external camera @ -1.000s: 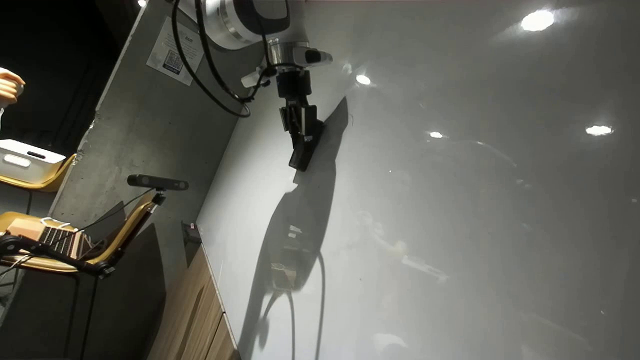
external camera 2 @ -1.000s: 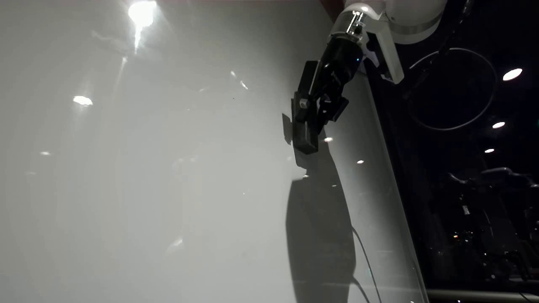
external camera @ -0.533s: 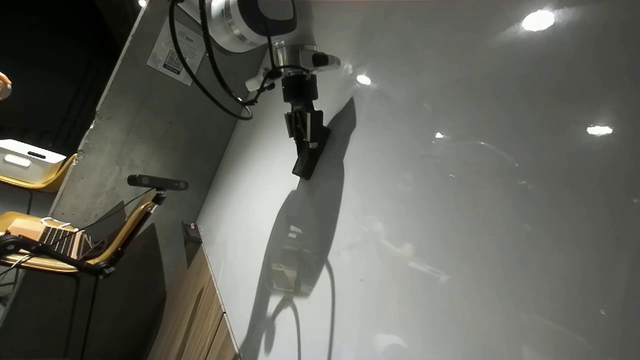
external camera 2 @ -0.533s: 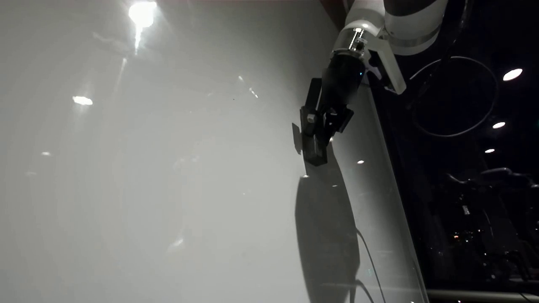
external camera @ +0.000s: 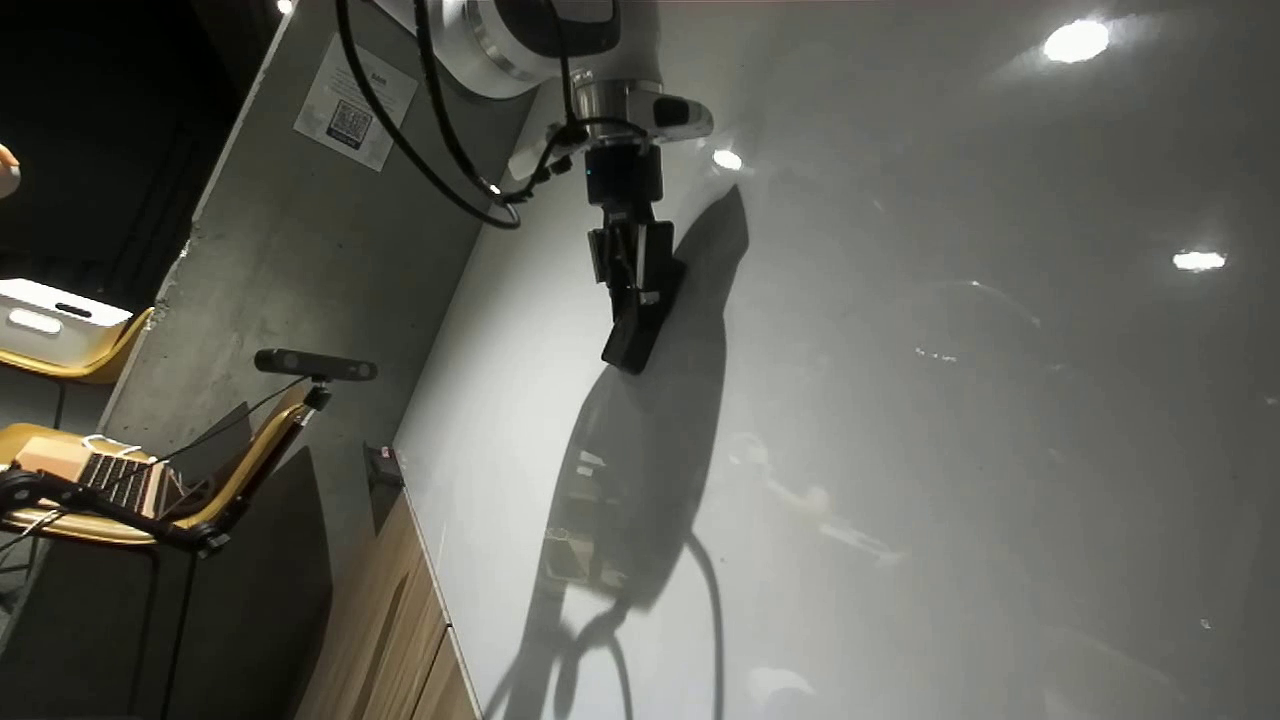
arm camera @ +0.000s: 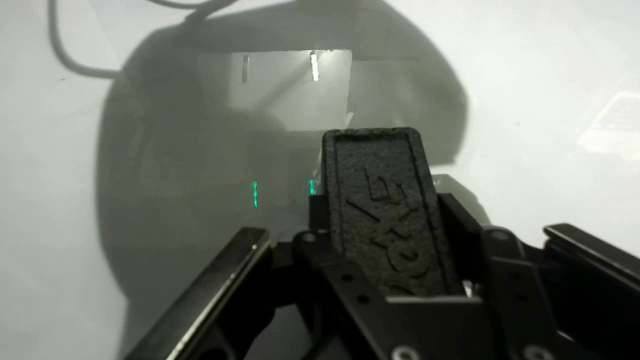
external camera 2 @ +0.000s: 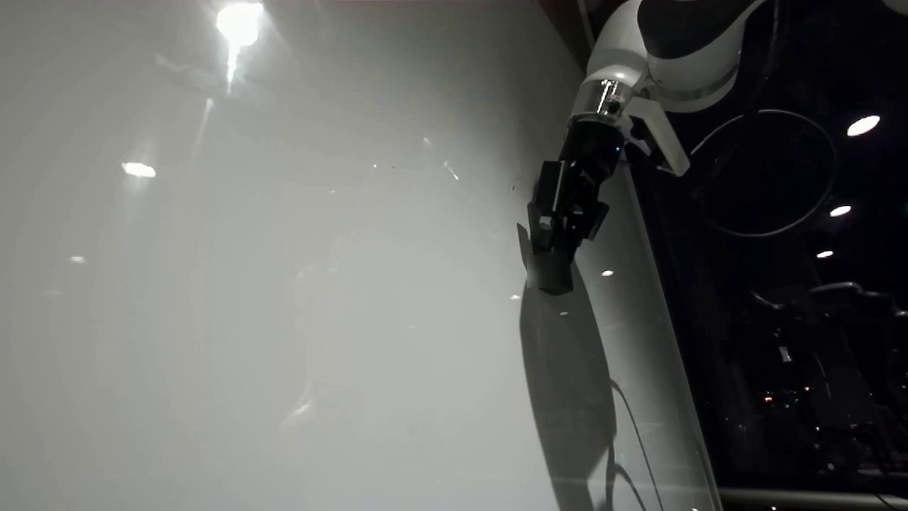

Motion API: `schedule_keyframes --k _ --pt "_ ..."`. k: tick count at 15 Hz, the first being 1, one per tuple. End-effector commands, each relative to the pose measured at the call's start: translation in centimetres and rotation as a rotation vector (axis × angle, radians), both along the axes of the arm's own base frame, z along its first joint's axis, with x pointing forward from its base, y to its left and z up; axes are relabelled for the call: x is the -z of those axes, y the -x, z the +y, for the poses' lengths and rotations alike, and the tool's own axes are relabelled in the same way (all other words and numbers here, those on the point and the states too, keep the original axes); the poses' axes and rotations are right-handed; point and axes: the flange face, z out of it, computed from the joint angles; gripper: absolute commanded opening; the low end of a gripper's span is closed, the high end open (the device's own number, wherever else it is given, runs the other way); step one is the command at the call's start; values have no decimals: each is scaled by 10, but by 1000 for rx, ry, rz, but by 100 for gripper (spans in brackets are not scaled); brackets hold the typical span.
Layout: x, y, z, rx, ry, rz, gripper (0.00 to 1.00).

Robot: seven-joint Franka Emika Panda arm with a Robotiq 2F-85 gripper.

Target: Use the duster to clean the board

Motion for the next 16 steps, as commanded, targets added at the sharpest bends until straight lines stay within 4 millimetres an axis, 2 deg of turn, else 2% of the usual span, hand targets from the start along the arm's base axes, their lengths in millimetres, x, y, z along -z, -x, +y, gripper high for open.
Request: schedule_keyframes --k 1,6,11,16 --pt "-9 -39 -36 39 46 -78 31" --pt "-45 -24 -11 26 40 -98 31" --pt "-84 -14 2 20 55 -129 31" --pt "-84 -6 41 0 54 -131 31"
